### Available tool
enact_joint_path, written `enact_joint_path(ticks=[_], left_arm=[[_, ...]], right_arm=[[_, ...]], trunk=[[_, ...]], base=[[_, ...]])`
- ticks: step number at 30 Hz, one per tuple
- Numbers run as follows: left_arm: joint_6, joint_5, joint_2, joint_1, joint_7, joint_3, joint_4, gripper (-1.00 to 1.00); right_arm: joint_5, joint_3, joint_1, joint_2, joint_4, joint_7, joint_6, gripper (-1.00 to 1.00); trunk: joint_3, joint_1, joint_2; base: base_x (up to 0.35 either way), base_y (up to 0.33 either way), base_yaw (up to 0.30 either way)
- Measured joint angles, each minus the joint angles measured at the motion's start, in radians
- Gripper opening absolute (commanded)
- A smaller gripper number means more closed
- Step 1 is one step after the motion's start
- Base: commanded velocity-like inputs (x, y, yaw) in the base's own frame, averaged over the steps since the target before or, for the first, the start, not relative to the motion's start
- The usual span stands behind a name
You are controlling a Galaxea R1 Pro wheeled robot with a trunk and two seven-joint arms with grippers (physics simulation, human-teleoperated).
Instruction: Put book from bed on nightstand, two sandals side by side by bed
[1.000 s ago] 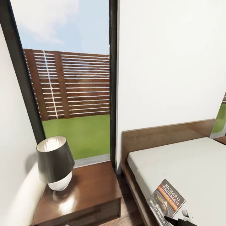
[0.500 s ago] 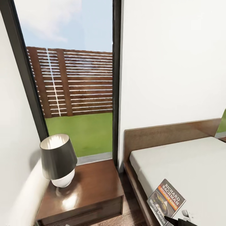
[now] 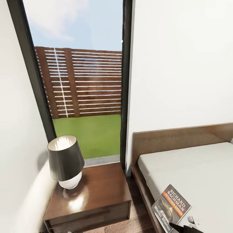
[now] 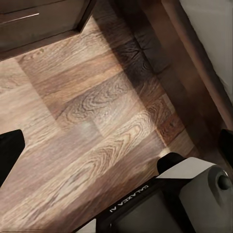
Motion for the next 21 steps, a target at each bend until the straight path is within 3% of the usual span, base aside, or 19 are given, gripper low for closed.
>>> enact_joint_path(ticks=[12,21], left_arm=[[0.0,0.0,0.0,0.0,0.0,0.0,0.0,1.0],[0.0,0.0,0.0,0.0,0.0,0.0,0.0,1.0]], right_arm=[[0.0,-0.001,0.0,0.0,0.0,-0.001,0.0,-1.0],[0.001,0.0,0.0,0.0,-0.001,-0.002,0.0,-1.0]], trunk=[[-0.001,0.0,0.0],[-0.012,0.0,0.0]], base=[[0.0,0.0,0.208],[0.0,0.0,0.032]])
